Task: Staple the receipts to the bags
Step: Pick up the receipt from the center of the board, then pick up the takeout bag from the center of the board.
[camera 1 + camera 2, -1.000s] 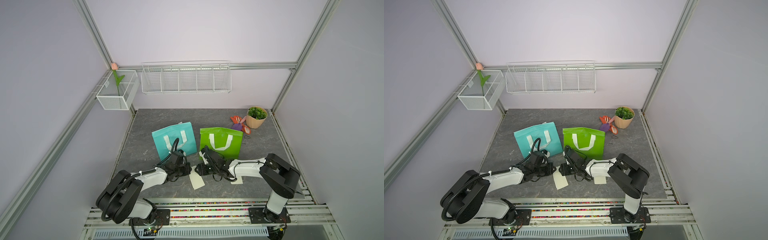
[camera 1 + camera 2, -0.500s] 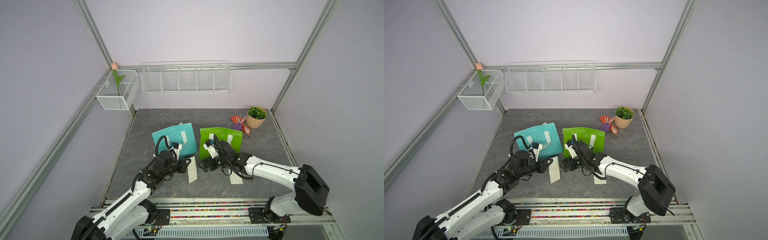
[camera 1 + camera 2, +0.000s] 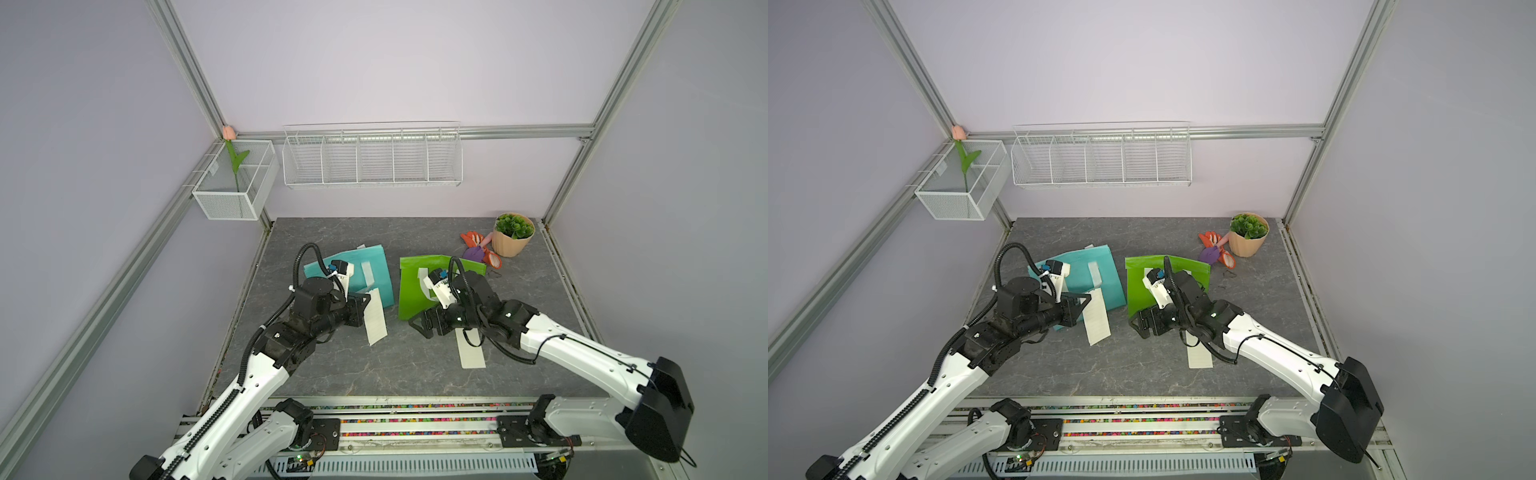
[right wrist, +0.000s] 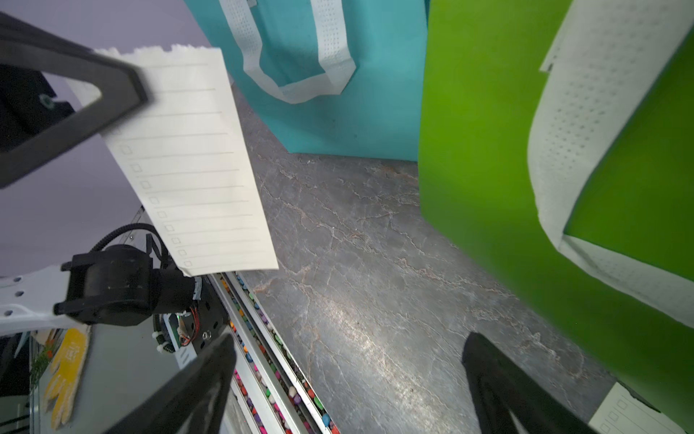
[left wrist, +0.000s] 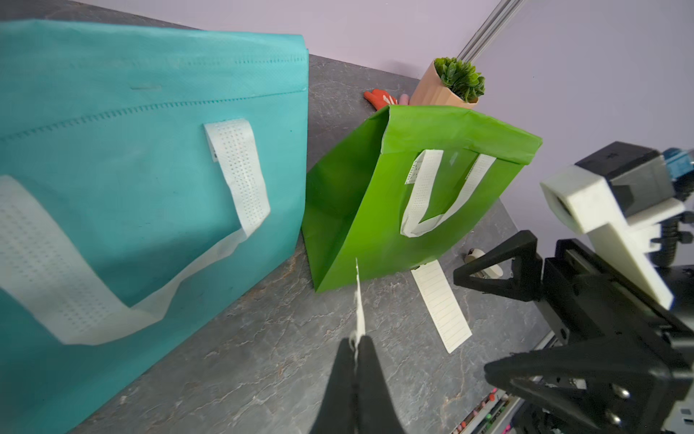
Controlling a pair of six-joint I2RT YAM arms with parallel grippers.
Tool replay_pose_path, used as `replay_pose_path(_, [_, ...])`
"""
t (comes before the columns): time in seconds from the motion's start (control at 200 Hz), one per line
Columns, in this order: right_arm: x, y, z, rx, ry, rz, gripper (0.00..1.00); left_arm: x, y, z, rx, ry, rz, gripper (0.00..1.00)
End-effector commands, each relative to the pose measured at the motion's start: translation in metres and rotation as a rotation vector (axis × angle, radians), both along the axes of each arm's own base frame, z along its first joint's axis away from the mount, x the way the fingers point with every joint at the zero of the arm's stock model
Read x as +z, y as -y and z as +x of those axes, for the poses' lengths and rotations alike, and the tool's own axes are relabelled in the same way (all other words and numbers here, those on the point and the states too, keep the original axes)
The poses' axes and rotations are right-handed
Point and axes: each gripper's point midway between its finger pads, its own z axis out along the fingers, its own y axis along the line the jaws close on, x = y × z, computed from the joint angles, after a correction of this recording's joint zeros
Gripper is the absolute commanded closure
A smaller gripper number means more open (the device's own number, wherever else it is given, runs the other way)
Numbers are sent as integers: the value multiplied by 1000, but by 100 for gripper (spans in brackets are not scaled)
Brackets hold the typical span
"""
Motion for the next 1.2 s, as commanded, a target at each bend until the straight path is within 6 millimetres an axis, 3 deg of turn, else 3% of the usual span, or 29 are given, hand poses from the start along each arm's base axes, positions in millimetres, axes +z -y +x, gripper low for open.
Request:
replay_pose_path(0.0, [38, -16, 7, 109, 120, 24, 4, 13, -20, 3, 19, 49, 101, 100])
replay_pose_path(0.145, [81, -36, 21, 253, 326, -2, 4, 36, -30, 13, 28, 142, 138, 100])
replay_pose_path(0.26, [100, -56, 41, 365, 481, -45, 4, 53, -32, 25, 11, 209, 128, 100])
replay_pose_path(0.435, [96, -86, 83, 511, 662, -116, 7, 48, -42, 53, 27, 259, 178, 100])
replay_pose_path(0.68, [111, -109, 132, 619, 649, 68, 9, 46, -57, 82, 38, 309, 125, 100])
replay_pose_path(0.96, [115, -127, 151, 727, 623, 167, 13, 39, -43, 97, -56, 318, 142, 100])
replay_pose_path(1.195, [82, -146, 166, 760, 509, 208, 22, 15, -57, 120, -2, 290, 156, 100])
